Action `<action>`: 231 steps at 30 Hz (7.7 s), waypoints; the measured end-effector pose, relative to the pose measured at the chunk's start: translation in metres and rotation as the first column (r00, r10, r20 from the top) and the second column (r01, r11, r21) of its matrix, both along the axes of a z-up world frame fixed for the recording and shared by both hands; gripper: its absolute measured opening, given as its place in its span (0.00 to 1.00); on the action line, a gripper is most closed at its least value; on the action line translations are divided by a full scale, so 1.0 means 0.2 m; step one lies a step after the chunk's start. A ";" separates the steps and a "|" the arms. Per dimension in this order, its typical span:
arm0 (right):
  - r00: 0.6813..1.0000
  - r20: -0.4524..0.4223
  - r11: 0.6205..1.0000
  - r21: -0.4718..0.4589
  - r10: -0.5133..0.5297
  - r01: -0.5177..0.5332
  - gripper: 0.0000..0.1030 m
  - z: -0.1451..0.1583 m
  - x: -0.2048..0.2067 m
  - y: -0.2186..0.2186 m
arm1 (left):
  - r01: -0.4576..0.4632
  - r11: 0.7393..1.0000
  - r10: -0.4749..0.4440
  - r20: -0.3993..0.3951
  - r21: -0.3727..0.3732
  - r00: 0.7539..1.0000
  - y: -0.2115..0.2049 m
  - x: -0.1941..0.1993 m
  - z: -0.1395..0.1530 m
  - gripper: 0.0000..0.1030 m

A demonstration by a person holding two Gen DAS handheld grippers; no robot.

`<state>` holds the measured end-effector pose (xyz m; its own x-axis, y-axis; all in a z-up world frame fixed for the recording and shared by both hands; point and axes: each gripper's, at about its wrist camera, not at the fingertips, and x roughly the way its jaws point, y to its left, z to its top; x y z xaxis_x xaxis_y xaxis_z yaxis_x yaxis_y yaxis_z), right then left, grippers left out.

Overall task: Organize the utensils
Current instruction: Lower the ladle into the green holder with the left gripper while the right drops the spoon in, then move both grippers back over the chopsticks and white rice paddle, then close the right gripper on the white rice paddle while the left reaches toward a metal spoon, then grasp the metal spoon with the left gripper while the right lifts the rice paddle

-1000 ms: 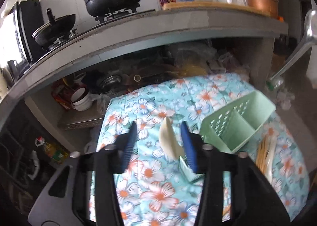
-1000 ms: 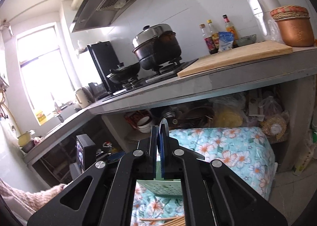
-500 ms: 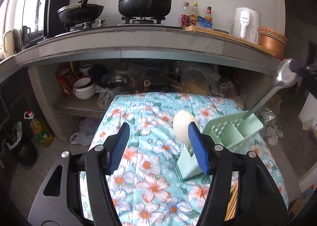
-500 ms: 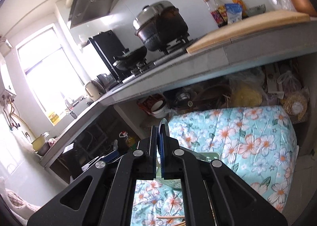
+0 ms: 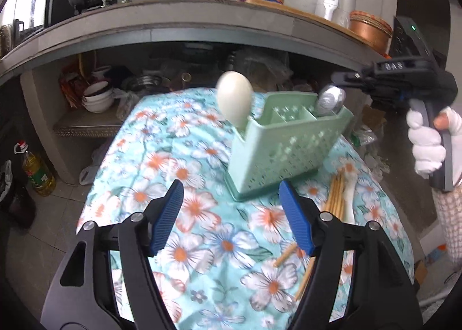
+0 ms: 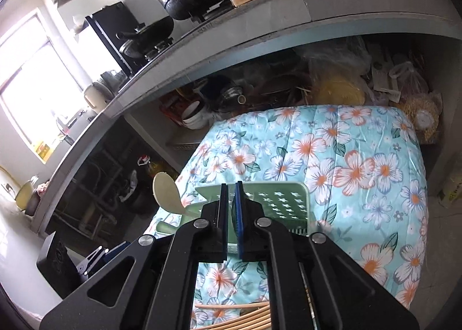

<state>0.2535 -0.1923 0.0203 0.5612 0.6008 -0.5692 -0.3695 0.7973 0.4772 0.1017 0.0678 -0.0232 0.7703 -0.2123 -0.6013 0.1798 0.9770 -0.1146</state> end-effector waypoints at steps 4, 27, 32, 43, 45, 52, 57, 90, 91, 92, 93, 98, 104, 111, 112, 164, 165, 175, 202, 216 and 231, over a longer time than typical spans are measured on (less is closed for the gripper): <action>1.000 0.025 1.000 -0.015 -0.014 0.015 0.07 0.04 -0.02 0.00 | 0.051 0.999 -0.051 -0.010 0.002 0.999 -0.06 -0.02 -0.04 0.68; 0.944 -0.263 0.979 0.001 -0.198 0.206 0.28 -0.50 -0.54 -0.39 | 0.375 0.863 -0.300 -0.252 0.338 0.920 -0.60 -0.08 -0.44 0.74; 0.921 -0.341 0.976 0.034 -0.190 0.214 0.28 -0.65 -0.59 -0.40 | 0.407 0.843 -0.323 -0.274 0.351 0.906 -0.66 -0.10 -0.47 0.74; 0.923 -0.359 0.980 0.085 -0.136 0.178 0.28 -0.70 -0.57 -0.40 | 0.434 0.853 -0.366 -0.261 0.289 0.893 -0.72 -0.13 -0.36 0.74; 0.924 -0.360 0.980 0.093 -0.130 0.175 0.28 -0.71 -0.57 -0.39 | 0.450 0.827 -0.368 -0.282 0.337 0.886 -0.77 -0.14 -0.40 0.74; 0.921 -0.365 0.976 0.109 -0.135 0.186 0.28 -0.72 -0.59 -0.44 | 0.398 0.834 -0.274 -0.340 0.382 0.900 -0.75 -0.09 -0.47 0.75; 0.923 -0.363 0.976 0.115 -0.130 0.183 0.28 -0.72 -0.59 -0.44 | 0.323 0.854 -0.193 -0.326 0.408 0.925 -0.65 0.00 -0.45 0.75; 0.907 -0.413 0.985 0.105 -0.085 0.140 0.28 -0.77 -0.54 -0.30 | 0.103 0.994 -0.093 -0.235 0.030 0.968 -0.29 0.14 -0.30 0.75; 0.905 -0.417 0.985 0.105 -0.084 0.139 0.28 -0.78 -0.53 -0.29 | 0.108 0.994 -0.099 -0.228 0.026 0.969 -0.29 0.14 -0.29 0.75; 0.900 -0.428 0.984 0.106 -0.083 0.141 0.28 -0.80 -0.52 -0.28 | 0.118 0.993 -0.111 -0.218 0.020 0.970 -0.29 0.13 -0.28 0.75; 0.896 -0.436 0.984 0.106 -0.084 0.144 0.28 -0.81 -0.51 -0.28 | 0.130 0.991 -0.124 -0.209 0.014 0.970 -0.30 0.11 -0.27 0.75; 0.880 -0.468 0.978 0.129 -0.085 0.163 0.28 -0.85 -0.49 -0.27 | 0.183 0.983 -0.181 -0.185 -0.010 0.966 -0.32 0.05 -0.26 0.75; 0.873 -0.478 0.977 0.123 -0.096 0.175 0.28 -0.85 -0.49 -0.27 | 0.260 0.965 -0.262 -0.166 -0.037 0.951 -0.36 -0.03 -0.25 0.75; 0.866 -0.490 0.972 0.138 -0.099 0.189 0.28 -0.87 -0.51 -0.30 | 0.321 0.947 -0.320 -0.166 -0.024 0.933 -0.44 -0.08 -0.27 0.63; 0.865 -0.491 0.972 0.138 -0.099 0.190 0.28 -0.87 -0.51 -0.30 | 0.324 0.946 -0.324 -0.168 -0.028 0.931 -0.44 -0.08 -0.27 0.62; 0.826 -0.562 0.921 0.301 -0.039 0.248 0.03 -1.02 -0.78 -0.51 | -0.006 0.892 -0.236 -0.477 -0.452 0.847 -0.43 0.28 -0.58 0.20; 0.828 -0.559 0.922 0.300 -0.039 0.246 0.03 -1.02 -0.79 -0.51 | -0.015 0.892 -0.227 -0.477 -0.452 0.849 -0.44 0.28 -0.58 0.15; 0.840 -0.539 0.953 0.224 -0.053 0.204 0.03 -0.97 -0.86 -0.49 | 0.020 0.936 -0.203 -0.493 -0.352 0.846 -0.47 0.21 -0.50 0.01; 0.996 -0.024 0.733 -0.675 0.090 -0.083 0.38 -0.67 -1.12 -0.03 | -0.098 0.879 -0.200 -0.547 -0.466 0.813 -0.05 -0.08 -0.59 0.14; 0.901 0.114 0.350 -0.936 0.418 -0.044 0.38 -0.81 -1.23 0.25 | -0.112 0.878 -0.172 -0.524 -0.466 0.834 -0.04 -0.09 -0.61 0.14; 0.855 0.192 0.248 -0.966 0.482 0.077 0.22 -0.90 -1.20 0.43 | -0.096 0.895 -0.158 -0.513 -0.435 0.844 -0.07 -0.09 -0.59 0.14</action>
<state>0.0138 -0.1059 -0.1595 0.8183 -0.0589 -0.5718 -0.4992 0.4205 -0.7577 0.0827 0.0538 -0.1420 0.3532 -0.5622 -0.7478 -0.0026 0.7987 -0.6017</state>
